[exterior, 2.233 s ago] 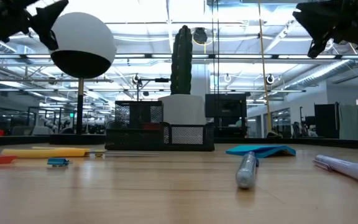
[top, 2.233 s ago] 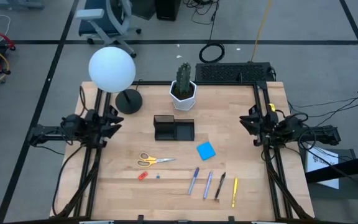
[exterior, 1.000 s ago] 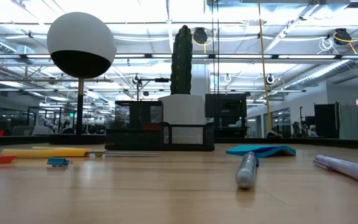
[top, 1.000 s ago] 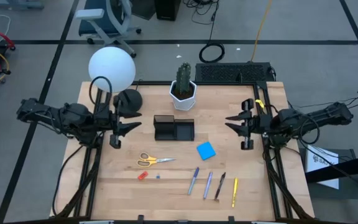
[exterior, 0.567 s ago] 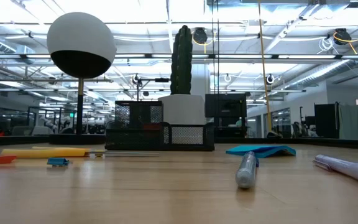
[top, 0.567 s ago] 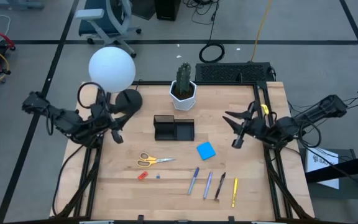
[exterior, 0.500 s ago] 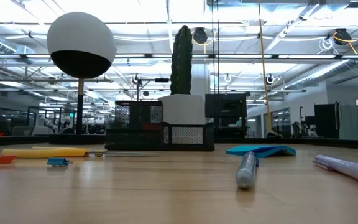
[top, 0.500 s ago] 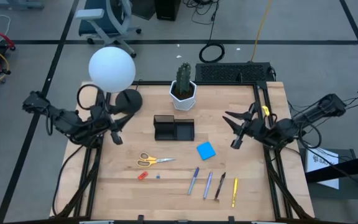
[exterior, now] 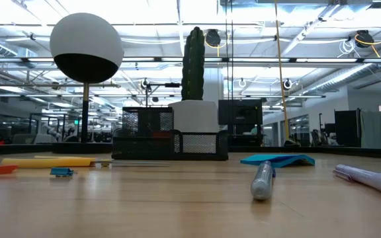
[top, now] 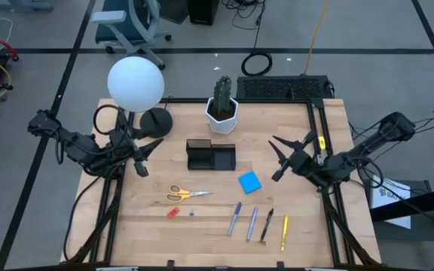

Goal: Pick and place office supplies into organizer
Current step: Put the black pen into the desk organizer

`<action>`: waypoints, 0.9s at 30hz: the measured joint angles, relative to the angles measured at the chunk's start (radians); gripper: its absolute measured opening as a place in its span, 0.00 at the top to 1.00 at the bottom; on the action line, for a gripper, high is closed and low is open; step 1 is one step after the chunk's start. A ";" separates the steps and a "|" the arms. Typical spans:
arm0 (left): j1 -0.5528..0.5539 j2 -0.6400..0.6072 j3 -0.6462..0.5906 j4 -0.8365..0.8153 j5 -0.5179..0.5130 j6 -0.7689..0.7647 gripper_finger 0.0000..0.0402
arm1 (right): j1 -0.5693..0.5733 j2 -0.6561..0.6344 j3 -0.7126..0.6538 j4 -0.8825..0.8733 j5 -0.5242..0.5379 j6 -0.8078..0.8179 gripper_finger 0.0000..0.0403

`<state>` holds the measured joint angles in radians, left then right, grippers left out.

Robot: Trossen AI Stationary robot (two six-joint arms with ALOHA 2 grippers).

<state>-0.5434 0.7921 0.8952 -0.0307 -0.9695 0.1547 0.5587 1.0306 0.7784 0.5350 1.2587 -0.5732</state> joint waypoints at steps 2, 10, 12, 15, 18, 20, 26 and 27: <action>0.000 0.000 0.000 0.000 0.000 0.000 0.62 | 0.000 0.011 0.000 0.000 0.000 -0.008 0.81; 0.000 0.000 0.000 0.000 0.001 -0.002 0.62 | 0.000 0.064 0.000 -0.001 -0.002 -0.068 0.81; 0.000 0.000 0.000 0.000 0.001 -0.002 0.62 | 0.000 0.066 0.000 -0.001 -0.002 -0.068 0.81; 0.000 0.000 0.000 0.000 0.002 -0.002 0.62 | 0.004 0.066 0.000 -0.001 -0.001 -0.068 0.81; 0.000 0.000 0.000 0.000 0.003 -0.002 0.62 | 0.023 0.066 0.000 -0.015 -0.001 -0.076 0.81; 0.000 0.000 0.000 0.000 0.003 -0.002 0.62 | 0.038 0.066 0.000 -0.016 -0.002 -0.079 0.81; 0.000 0.000 0.000 0.000 0.003 -0.002 0.62 | 0.044 0.066 0.073 -0.270 -0.012 0.064 0.81; 0.000 0.000 0.000 0.001 0.003 -0.002 0.62 | 0.042 0.068 0.098 -0.344 -0.039 0.123 0.81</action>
<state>-0.5432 0.7921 0.8955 -0.0299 -0.9668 0.1528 0.6002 1.0987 0.8766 0.1910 1.2198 -0.4504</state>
